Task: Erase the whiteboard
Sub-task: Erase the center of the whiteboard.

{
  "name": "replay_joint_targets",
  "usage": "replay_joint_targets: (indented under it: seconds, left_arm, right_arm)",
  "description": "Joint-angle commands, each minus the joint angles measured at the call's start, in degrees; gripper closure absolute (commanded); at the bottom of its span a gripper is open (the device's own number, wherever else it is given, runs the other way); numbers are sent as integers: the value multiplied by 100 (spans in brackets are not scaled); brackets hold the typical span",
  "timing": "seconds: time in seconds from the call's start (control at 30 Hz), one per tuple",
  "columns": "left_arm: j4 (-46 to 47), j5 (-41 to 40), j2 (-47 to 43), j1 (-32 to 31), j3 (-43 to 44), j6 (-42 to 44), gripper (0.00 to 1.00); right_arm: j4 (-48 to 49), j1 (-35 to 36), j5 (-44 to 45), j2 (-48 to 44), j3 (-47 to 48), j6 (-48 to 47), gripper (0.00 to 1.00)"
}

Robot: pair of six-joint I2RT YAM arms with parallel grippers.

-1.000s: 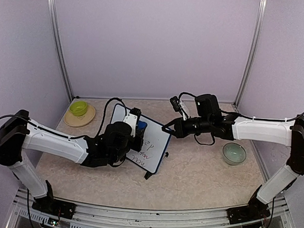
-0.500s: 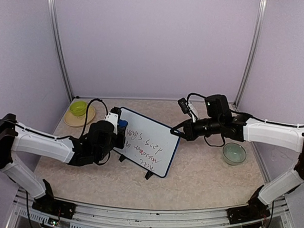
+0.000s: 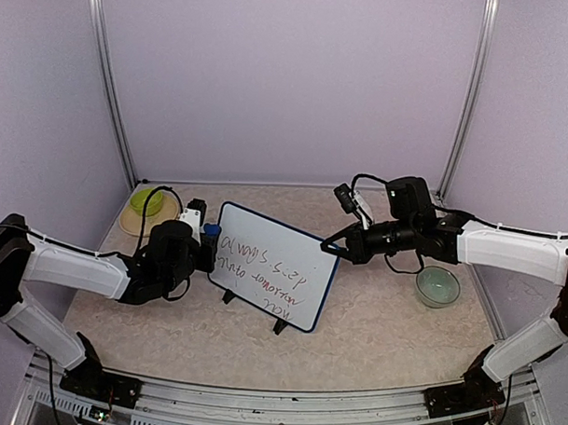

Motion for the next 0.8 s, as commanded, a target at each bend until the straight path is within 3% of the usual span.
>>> replay_joint_targets:
  seconds: [0.0, 0.43, 0.77]
  left_arm:
    - [482, 923, -114, 269, -142, 87, 82]
    - [455, 1450, 139, 332, 248, 212, 82]
    - [174, 1204, 398, 342, 963, 331, 82]
  right_arm:
    - [-391, -39, -58, 75, -66, -270, 100]
    - [-257, -43, -98, 86, -167, -247, 100]
    - [-193, -40, -128, 161, -180, -227, 100]
